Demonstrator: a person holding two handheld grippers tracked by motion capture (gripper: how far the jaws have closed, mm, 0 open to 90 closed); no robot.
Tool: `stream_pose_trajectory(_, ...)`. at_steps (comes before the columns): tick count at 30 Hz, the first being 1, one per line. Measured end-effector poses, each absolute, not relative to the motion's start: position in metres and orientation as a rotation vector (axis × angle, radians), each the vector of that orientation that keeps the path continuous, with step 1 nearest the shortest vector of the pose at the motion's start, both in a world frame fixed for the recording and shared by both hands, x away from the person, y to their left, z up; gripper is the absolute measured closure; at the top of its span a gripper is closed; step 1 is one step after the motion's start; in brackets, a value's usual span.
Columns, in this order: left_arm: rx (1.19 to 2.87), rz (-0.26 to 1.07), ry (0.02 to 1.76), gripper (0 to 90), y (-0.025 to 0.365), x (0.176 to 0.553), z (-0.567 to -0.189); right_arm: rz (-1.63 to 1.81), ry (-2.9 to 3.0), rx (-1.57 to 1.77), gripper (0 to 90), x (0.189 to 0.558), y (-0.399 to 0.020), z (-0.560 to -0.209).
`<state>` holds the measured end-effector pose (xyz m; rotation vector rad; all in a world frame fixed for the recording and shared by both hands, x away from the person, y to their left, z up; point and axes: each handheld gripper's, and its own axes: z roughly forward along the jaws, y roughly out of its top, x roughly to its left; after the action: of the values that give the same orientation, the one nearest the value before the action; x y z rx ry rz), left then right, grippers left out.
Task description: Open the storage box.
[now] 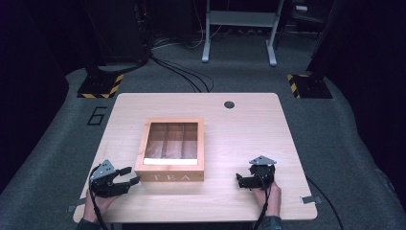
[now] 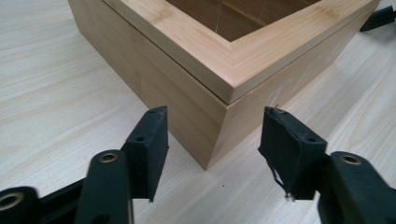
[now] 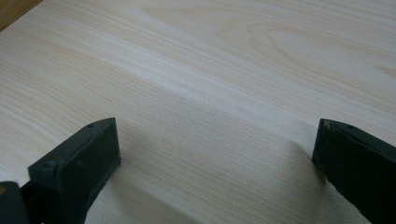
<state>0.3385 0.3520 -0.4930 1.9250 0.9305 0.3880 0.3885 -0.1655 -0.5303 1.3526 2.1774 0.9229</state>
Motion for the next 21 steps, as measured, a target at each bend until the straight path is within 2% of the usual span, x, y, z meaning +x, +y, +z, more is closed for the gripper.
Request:
stream_pose_trajectory(3, 1.910, 0.388, 0.926, 52.0, 0.3528, 0.3382, -0.4926, 0.923, 2.177, 1.353, 0.3, 0.3885, -0.1655, -0.5303)
stream_pose_trajectory(4, 1.925, 0.382, 0.920, 57.0, 0.3531, 0.3384, -0.4918, 0.923, 2.177, 1.352, 0.3, 0.3885, -0.1655, -0.5303)
stream_pose_trajectory(10, 1.932, 0.381, 0.904, 70.1, 0.3509, 0.3394, -0.4907, 0.922, 2.177, 1.352, 0.3, 0.3884, -0.1655, -0.5303)
stream_pose_trajectory(15, 1.912, 0.400, 0.893, 74.9, 0.3509, 0.3383, -0.4903, 0.922, 2.177, 1.352, 0.3, 0.3884, -0.1655, -0.5303)
stream_pose_trajectory(21, 1.914, 0.419, 0.879, 76.2, 0.3510, 0.3364, -0.4909, 0.926, 2.173, 1.358, 0.3, 0.3885, -0.1650, -0.5303)
